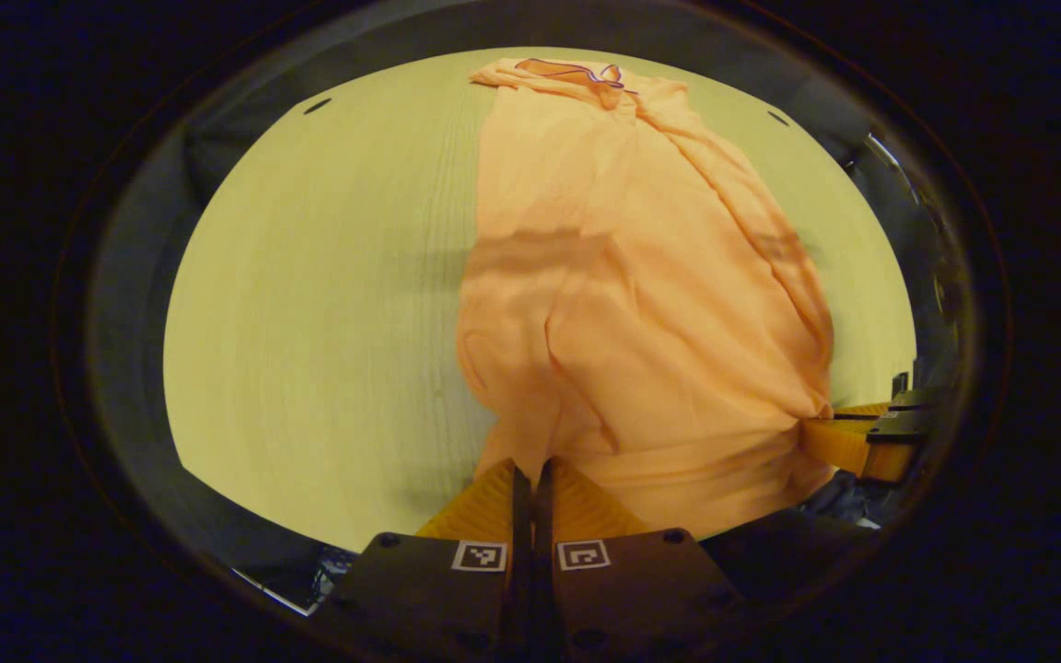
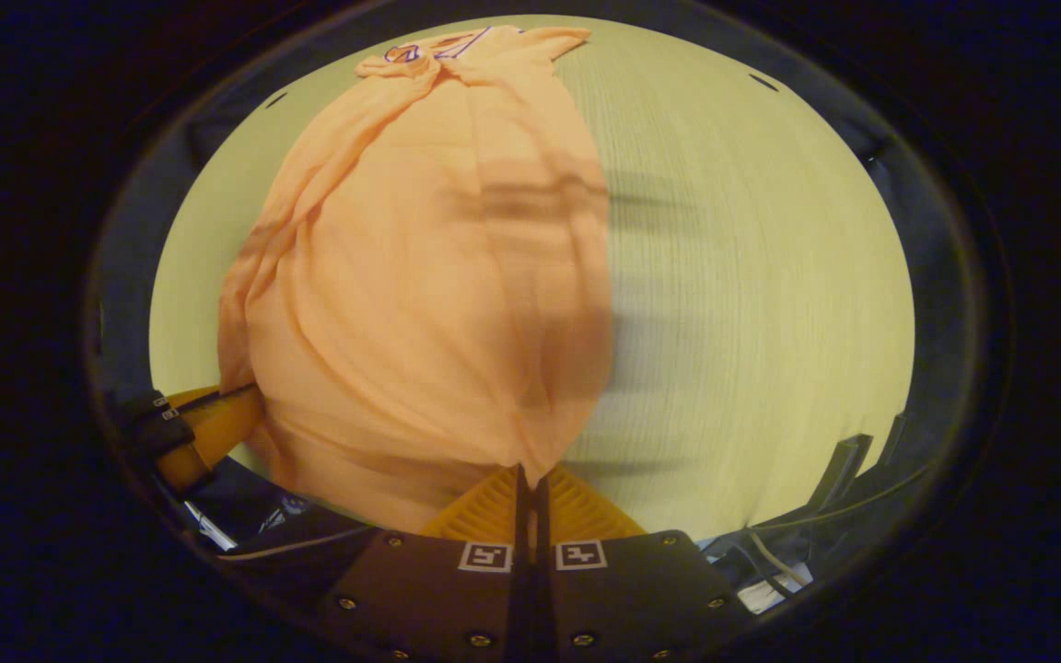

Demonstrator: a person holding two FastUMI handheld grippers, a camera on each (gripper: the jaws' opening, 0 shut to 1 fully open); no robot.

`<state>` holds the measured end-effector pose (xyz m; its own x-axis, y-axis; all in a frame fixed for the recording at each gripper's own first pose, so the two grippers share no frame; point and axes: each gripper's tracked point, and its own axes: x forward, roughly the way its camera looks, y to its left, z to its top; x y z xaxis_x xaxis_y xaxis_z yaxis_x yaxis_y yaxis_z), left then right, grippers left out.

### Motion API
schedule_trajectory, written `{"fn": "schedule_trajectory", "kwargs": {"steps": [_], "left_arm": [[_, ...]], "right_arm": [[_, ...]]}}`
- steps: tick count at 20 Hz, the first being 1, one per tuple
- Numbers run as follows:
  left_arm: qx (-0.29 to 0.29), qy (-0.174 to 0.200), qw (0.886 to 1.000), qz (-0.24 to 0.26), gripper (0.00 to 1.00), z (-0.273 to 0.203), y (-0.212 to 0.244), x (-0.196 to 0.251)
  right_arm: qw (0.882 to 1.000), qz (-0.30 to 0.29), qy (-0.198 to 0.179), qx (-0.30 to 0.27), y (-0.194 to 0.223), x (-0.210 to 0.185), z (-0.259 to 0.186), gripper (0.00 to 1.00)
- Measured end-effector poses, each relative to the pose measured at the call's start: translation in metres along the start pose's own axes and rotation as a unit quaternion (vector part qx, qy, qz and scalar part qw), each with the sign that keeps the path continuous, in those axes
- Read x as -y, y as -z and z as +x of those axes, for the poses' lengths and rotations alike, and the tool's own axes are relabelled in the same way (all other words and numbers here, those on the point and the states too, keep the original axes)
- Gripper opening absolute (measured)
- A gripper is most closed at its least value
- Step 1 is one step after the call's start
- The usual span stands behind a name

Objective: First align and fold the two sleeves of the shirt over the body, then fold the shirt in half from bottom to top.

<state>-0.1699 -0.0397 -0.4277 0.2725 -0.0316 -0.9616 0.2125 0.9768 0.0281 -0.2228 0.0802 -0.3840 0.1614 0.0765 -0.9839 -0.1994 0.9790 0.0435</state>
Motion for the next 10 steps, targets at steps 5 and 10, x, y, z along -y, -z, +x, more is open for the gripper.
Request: {"fn": "schedule_trajectory", "kwargs": {"steps": [5,10], "left_arm": [[-0.009,0.017,0.998,-0.061,0.06,-0.01,-0.009,-0.003],[0.027,0.016,0.997,-0.074,0.06,-0.024,-0.063,-0.015]], "right_arm": [[1.0,0.015,-0.001,0.02,-0.017,0.001,-0.01,0.03],[0.998,0.024,-0.016,0.05,-0.058,-0.009,-0.027,0.03]]}}
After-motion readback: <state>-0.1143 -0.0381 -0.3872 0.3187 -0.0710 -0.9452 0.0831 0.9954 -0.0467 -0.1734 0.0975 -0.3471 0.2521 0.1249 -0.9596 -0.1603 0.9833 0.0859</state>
